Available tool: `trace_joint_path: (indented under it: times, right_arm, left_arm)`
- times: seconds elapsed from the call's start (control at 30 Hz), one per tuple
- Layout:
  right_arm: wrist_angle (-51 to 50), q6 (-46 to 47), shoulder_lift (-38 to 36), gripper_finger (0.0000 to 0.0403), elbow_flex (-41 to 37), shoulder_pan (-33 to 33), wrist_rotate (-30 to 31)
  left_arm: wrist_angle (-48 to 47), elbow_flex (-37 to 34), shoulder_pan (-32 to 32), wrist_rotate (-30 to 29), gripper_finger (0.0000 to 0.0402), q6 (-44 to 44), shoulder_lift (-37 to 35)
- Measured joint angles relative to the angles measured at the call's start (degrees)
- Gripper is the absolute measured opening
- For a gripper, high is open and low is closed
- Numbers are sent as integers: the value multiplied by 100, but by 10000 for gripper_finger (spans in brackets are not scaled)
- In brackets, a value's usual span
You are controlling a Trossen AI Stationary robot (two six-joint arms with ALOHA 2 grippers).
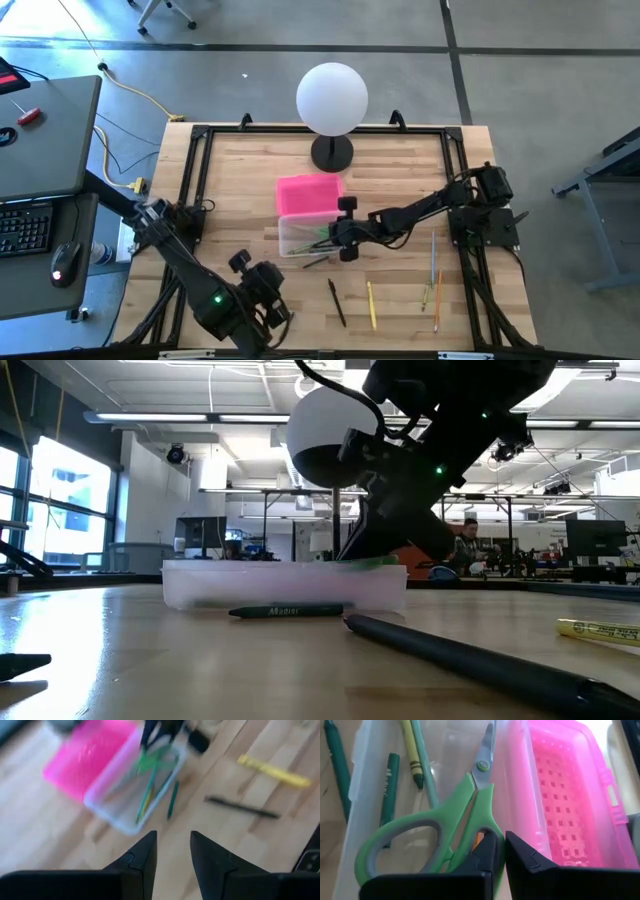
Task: Pick & place school supplies into a supply box
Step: Put the green scissors into the pink supply box, then put the left black pen into the pink supply box
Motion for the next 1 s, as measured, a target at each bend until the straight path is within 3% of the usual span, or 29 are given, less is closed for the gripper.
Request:
trace_joint_path:
  times: [0.43, 0.8, 1.0]
  right_arm:
    - [125, -554, 0, 68, 0, -75, 256]
    - [265, -339, -74, 60, 0, 303, 315]
    - [265, -331, -74, 62, 0, 503, 313]
  left_arm:
    - [-38, -8, -232, 2432, 149, -2011, 473]
    - [11, -1273, -964, 4427, 149, -4712, 577]
    - [637, -1635, -1471, 5273, 147, -5694, 577]
